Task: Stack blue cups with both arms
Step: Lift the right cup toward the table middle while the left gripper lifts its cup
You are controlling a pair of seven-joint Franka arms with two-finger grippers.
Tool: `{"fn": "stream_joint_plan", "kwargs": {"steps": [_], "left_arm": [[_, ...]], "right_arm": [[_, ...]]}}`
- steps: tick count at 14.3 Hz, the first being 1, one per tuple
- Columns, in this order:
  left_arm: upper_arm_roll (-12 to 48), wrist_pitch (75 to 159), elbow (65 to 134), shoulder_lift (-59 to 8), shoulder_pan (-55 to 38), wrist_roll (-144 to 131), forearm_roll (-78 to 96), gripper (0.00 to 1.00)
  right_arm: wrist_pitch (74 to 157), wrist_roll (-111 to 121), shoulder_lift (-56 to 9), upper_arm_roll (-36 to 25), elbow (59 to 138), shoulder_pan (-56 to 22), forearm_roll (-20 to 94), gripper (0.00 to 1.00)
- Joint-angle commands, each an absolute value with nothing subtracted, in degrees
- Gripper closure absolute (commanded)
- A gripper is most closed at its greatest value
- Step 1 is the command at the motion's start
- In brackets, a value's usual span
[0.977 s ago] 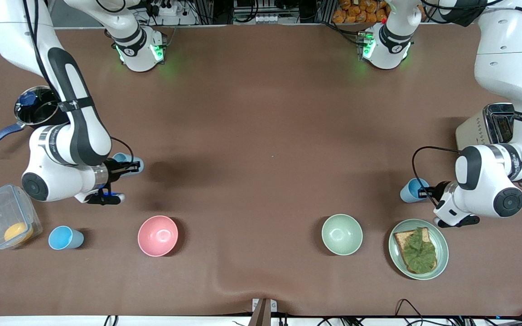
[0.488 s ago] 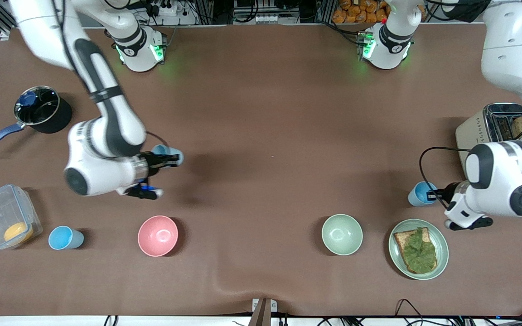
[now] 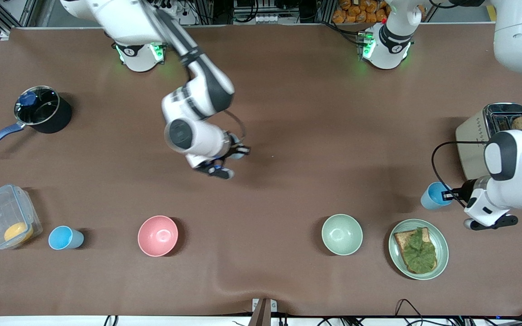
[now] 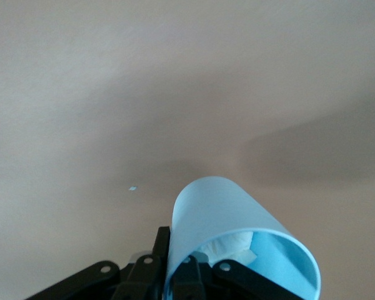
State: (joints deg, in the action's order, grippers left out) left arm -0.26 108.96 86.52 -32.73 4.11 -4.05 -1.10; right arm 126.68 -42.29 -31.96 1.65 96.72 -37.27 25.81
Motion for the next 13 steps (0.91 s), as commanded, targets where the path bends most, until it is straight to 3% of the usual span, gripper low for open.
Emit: {"fn": "stream_joint_plan", "kwargs": {"steps": [1, 7, 8, 9, 13], "left_arm": [[0.00, 104.79, 85.35, -31.20, 4.31, -3.60, -2.20, 1.00], [0.70, 94.67, 83.23, -28.04, 3.43, -4.66, -1.06, 1.00], [1.05, 93.70, 83.23, -27.69, 3.17, -5.35, -0.36, 1.00], [1.66, 92.91, 83.23, -26.64, 2.99, -6.84, 0.95, 1.00], [5.17, 89.65, 83.32, -23.39, 3.08, -11.93, 2.89, 1.00]], "right_arm": [[133.21, -47.53, -35.50, 0.44, 96.06, -41.55, 24.53, 1.00], [135.09, -49.83, -37.18, -0.70, 95.19, -44.29, 10.73, 1.00], [135.17, -49.83, -37.26, -0.70, 95.19, -44.30, 10.72, 0.88], [135.35, -49.92, -37.35, -0.70, 95.10, -44.38, 10.72, 0.01], [132.91, -51.05, -35.26, -0.44, 93.60, -44.30, 11.34, 0.00]]}}
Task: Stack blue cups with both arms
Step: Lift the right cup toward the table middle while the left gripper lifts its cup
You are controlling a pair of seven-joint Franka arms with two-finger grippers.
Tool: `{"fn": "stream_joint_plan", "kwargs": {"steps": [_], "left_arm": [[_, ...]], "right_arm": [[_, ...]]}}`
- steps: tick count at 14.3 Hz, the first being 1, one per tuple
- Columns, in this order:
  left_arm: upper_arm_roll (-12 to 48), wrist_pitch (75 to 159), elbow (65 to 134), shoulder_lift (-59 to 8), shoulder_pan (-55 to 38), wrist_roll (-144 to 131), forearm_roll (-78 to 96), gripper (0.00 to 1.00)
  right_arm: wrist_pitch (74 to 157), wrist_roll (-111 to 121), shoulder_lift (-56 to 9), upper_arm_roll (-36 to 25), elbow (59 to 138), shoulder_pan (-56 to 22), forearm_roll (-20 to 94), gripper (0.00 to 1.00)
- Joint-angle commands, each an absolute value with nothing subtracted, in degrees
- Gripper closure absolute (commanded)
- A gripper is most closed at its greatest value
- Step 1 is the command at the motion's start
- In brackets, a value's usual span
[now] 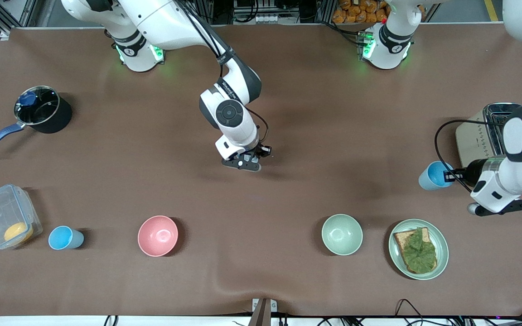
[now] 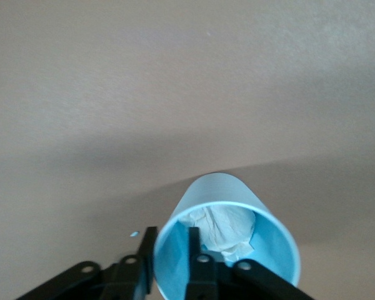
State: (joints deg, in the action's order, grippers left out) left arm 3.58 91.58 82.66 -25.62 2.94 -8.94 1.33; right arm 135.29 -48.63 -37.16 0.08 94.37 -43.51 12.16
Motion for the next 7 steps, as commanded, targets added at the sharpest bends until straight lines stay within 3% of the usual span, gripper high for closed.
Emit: {"fn": "stream_joint_plan", "kwargs": {"steps": [1, 7], "left_arm": [[6.06, 89.47, 83.32, -22.94, 2.99, -13.26, 3.34, 1.00], [15.45, 86.31, 82.18, -22.67, 2.73, -27.65, 3.69, 1.00]], "right_arm": [[129.67, -51.93, -33.50, -0.53, 93.52, -43.69, 11.34, 0.00], [108.50, -40.92, -19.80, -0.79, 93.43, -32.63, 11.07, 0.00]]}}
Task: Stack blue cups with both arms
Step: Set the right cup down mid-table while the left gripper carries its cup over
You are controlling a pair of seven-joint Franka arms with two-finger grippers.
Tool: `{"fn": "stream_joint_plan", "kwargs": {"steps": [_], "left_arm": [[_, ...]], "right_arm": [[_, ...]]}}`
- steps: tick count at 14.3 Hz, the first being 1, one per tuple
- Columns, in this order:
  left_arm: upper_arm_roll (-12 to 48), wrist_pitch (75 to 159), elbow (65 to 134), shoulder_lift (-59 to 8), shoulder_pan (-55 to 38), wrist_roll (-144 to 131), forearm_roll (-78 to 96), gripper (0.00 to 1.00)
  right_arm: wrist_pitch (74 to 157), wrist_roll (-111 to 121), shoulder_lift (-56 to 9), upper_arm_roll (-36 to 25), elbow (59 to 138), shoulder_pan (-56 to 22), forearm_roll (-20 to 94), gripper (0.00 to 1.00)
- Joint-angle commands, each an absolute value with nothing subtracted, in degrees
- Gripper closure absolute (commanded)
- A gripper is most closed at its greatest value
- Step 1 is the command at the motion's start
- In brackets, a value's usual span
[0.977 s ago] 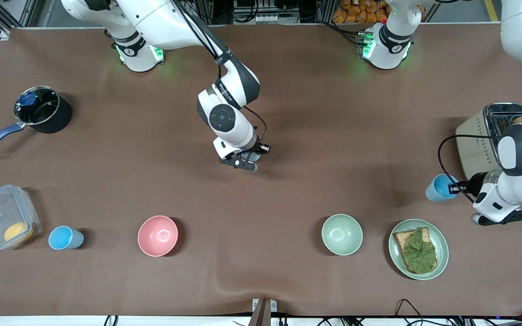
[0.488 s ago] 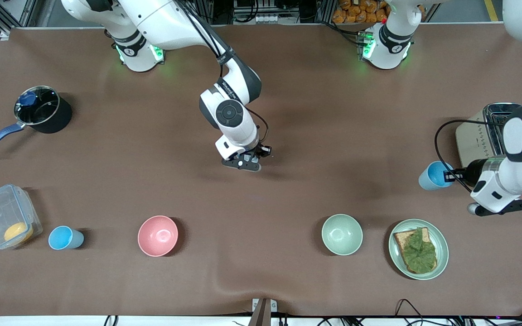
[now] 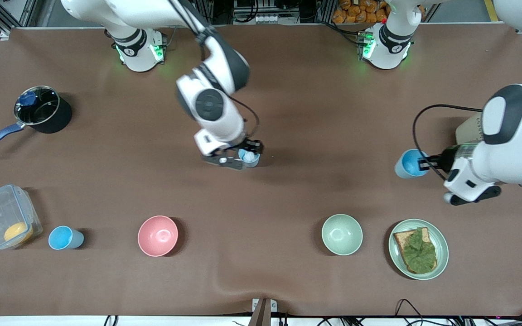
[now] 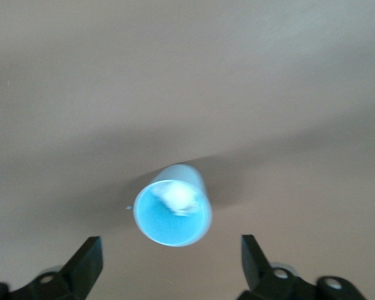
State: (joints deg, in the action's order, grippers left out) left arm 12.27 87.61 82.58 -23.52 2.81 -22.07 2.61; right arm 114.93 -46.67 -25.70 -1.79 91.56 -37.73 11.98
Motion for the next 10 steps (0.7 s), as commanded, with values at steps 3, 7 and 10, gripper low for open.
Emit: {"fn": "stream_joint_plan", "kwargs": {"steps": [3, 7, 10], "left_arm": [[21.25, 86.40, 78.84, -23.64, 1.06, -41.35, 3.95, 1.00], [22.24, 87.53, 78.49, -24.61, -6.66, -52.97, 3.96, 1.00], [22.32, 92.97, 78.49, -26.10, -11.50, -60.44, 3.96, 1.00]], "right_arm": [[98.56, -27.37, -14.69, -0.70, 93.43, -23.32, 11.34, 0.00], [90.28, -6.64, -10.12, -0.79, 93.43, -11.46, 10.81, 0.00], [89.91, 7.00, -7.04, -0.70, 93.08, -6.34, 3.20, 0.00]]}}
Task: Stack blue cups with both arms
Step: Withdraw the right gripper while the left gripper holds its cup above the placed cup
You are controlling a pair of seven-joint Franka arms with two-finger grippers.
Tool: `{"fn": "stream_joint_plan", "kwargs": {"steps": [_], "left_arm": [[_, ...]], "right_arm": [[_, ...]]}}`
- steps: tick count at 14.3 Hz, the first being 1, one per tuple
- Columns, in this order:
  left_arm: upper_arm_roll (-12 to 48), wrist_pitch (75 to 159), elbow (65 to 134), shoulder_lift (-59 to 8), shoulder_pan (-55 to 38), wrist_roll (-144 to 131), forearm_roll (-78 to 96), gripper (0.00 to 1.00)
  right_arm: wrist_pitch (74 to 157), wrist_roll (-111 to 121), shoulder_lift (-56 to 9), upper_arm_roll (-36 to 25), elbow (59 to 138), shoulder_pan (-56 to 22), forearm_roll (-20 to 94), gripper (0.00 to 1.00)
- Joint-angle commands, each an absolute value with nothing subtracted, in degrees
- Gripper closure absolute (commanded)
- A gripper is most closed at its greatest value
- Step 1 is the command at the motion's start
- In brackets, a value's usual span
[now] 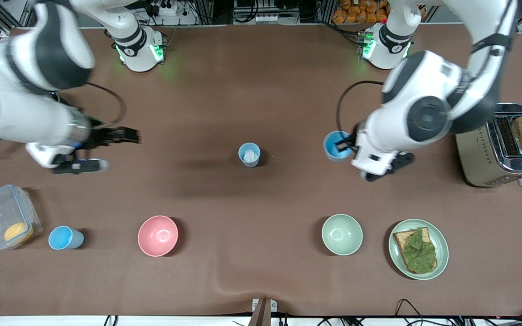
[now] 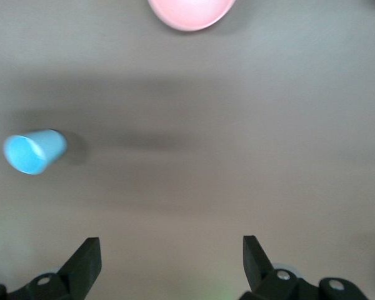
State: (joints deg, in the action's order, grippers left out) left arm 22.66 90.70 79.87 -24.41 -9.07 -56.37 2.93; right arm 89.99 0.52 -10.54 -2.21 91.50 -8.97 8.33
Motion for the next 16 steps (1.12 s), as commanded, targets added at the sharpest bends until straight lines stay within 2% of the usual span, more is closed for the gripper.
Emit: {"fn": "stream_joint_plan", "kwargs": {"steps": [1, 6, 8, 11, 13, 16], "left_arm": [[22.32, 94.73, 78.57, -26.89, -13.51, -62.82, 4.04, 1.00], [21.80, 101.49, 78.84, -31.28, -20.39, -65.74, 3.16, 1.00], [21.80, 107.81, 78.75, -33.48, -21.97, -71.34, 3.51, 1.00], [22.24, 117.91, 78.66, -37.25, -23.46, -74.17, 4.21, 1.00], [22.06, 124.61, 78.66, -39.55, -24.87, -77.42, 4.75, 1.00], [22.32, 124.37, 78.84, -38.24, -25.57, -80.32, 7.99, 1.00]], "right_arm": [[89.83, 7.90, -5.64, -0.36, 92.99, -4.59, 2.47, 0.00], [90.35, 8.26, -1.32, 0.53, 93.78, 0.69, 1.76, 0.00], [91.49, 8.26, -0.45, 0.09, 93.95, 1.58, 1.67, 0.00], [91.75, 8.35, 4.12, -2.45, 99.56, 0.09, 2.02, 0.00], [91.93, 8.52, 3.96, -3.69, 99.67, -0.35, 2.02, 0.00], [91.76, 8.53, 2.99, -3.52, 98.35, -0.35, 2.02, 0.00]]}}
